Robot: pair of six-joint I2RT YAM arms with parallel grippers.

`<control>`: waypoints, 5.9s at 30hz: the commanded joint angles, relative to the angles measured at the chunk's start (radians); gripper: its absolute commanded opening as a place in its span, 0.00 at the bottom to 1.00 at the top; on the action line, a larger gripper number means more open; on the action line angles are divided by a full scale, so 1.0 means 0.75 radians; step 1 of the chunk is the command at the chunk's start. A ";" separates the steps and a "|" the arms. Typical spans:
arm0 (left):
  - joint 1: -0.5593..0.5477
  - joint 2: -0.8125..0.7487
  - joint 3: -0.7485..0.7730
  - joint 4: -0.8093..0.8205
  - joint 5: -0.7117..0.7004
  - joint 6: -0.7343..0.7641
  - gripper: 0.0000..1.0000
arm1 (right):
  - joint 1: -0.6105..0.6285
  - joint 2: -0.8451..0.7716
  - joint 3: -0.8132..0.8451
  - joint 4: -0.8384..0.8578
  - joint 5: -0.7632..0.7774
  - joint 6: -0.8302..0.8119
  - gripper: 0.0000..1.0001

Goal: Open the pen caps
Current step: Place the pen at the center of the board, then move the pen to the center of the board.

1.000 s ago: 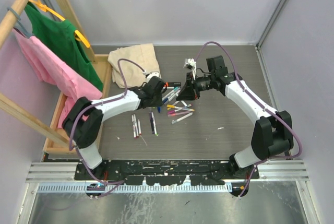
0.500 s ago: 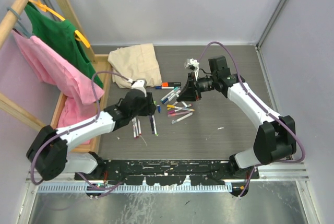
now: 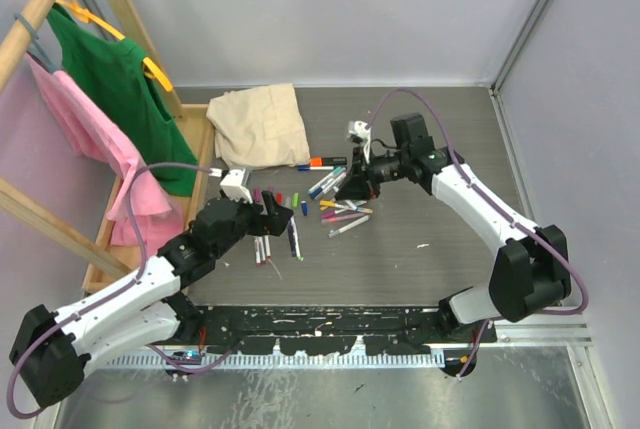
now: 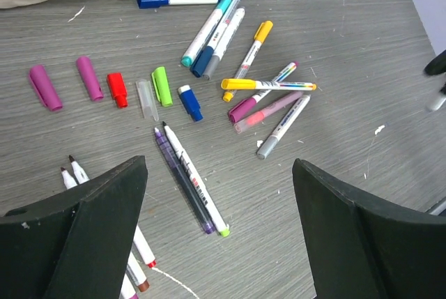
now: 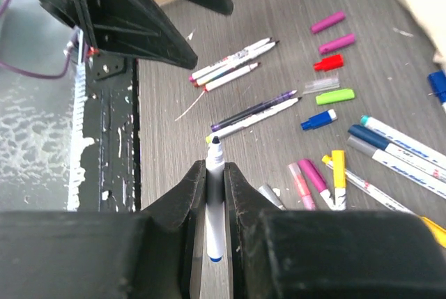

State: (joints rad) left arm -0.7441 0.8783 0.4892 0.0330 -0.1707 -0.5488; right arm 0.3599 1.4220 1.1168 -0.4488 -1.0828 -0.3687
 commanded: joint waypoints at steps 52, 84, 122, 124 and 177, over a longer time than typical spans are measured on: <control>0.000 -0.544 -0.290 -0.038 -0.157 -0.078 0.93 | 0.568 0.577 -0.062 0.302 1.267 1.097 0.28; 0.001 -0.542 -0.293 0.043 -0.039 -0.083 0.95 | 0.317 0.102 0.121 0.098 0.546 0.307 0.38; 0.001 -0.418 -0.315 0.169 0.020 -0.116 0.98 | 0.384 0.267 -0.146 -0.362 0.774 -1.447 0.07; 0.001 -0.443 -0.320 0.153 0.012 -0.115 0.98 | 0.395 0.307 -0.141 -0.338 0.808 -1.413 0.06; 0.000 -0.566 -0.348 0.077 -0.005 -0.123 0.98 | 0.256 0.949 0.634 -0.018 1.046 -0.988 0.06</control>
State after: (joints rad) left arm -0.7441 0.4667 0.2256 0.0681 -0.1612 -0.6392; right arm 0.5682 2.1029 1.5227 -0.5175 -0.3202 -1.1988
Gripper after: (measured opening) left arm 0.983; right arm 0.057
